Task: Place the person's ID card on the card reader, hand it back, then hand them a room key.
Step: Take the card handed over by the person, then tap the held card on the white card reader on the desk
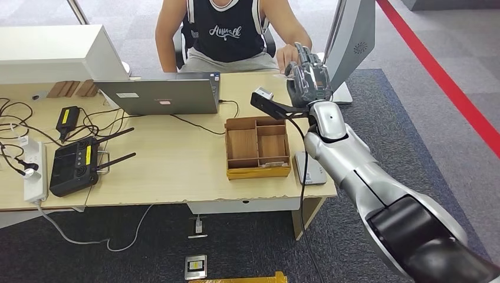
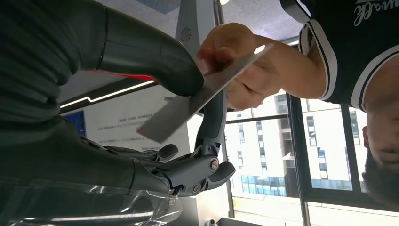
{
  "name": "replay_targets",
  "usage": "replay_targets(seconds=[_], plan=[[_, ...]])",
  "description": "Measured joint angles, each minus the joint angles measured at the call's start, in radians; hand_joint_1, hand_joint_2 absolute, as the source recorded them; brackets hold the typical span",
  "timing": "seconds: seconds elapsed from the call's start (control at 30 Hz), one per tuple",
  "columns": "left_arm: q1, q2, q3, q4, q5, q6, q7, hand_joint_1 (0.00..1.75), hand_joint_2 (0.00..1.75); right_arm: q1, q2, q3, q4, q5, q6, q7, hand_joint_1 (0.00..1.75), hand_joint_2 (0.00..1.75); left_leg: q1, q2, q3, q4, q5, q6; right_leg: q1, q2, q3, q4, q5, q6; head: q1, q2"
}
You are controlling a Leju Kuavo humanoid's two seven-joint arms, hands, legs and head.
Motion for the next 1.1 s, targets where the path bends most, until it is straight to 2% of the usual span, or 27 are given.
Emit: replay_targets(seconds=[1.1], plan=[[0.001, 0.000, -0.004, 0.000, 0.027, 0.008, 0.017, 0.00, 0.00, -0.001, 0.013, 0.002, 0.007, 0.010, 0.028, -0.011, 1.75, 1.75, 0.000, 0.000, 0.000, 0.000, 0.000, 0.000, 0.000, 0.000, 0.000, 0.000, 0.000, 0.000, 0.000, 0.000]])
